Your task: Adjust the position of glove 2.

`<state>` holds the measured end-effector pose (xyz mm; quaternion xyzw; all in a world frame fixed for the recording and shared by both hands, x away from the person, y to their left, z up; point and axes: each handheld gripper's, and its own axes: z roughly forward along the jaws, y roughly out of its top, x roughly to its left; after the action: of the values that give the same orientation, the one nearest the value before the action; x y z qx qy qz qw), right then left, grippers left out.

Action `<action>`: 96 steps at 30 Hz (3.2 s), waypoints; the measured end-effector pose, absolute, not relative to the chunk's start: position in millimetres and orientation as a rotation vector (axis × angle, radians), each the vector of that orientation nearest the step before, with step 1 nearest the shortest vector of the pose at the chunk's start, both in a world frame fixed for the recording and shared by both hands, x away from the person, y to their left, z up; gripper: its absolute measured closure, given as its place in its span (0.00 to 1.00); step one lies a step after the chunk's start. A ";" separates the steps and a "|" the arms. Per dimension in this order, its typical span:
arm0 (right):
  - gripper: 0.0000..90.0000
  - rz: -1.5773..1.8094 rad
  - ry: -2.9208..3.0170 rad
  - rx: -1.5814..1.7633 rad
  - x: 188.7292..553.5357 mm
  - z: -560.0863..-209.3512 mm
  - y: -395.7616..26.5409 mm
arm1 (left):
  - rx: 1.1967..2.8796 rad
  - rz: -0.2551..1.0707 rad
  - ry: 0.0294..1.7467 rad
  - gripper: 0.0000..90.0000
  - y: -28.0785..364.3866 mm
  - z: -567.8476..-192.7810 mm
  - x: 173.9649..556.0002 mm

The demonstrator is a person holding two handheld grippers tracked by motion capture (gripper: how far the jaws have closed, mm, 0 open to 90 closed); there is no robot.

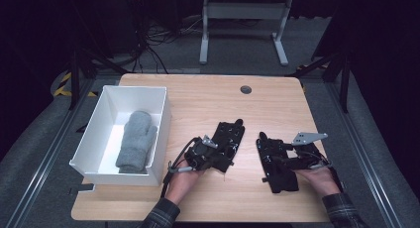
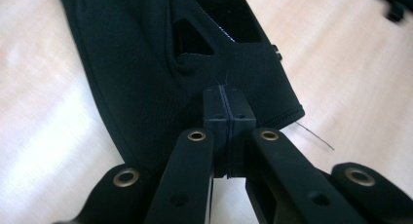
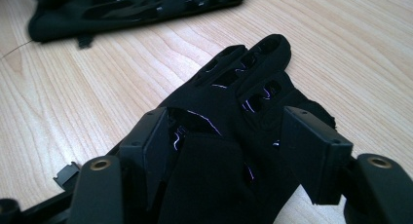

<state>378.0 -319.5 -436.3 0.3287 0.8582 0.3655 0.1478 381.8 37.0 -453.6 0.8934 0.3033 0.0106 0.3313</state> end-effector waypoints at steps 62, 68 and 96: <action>1.00 0.991 2.648 0.830 375.2 -450.8 -275.7 | 2.352 0.063 0.723 1.00 5.2 -453.0 399.8; 1.00 1.024 2.598 0.847 374.2 -443.9 -286.3 | 2.275 0.128 0.778 0.86 23.8 -440.7 403.9; 1.00 0.966 2.606 0.908 376.6 -452.0 -303.0 | 2.179 0.031 0.894 0.98 32.0 -443.5 422.2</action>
<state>376.6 -303.0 -452.0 0.3086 0.8861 0.3284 0.1086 422.2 32.0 -443.5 0.8544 0.3508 0.0122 0.3831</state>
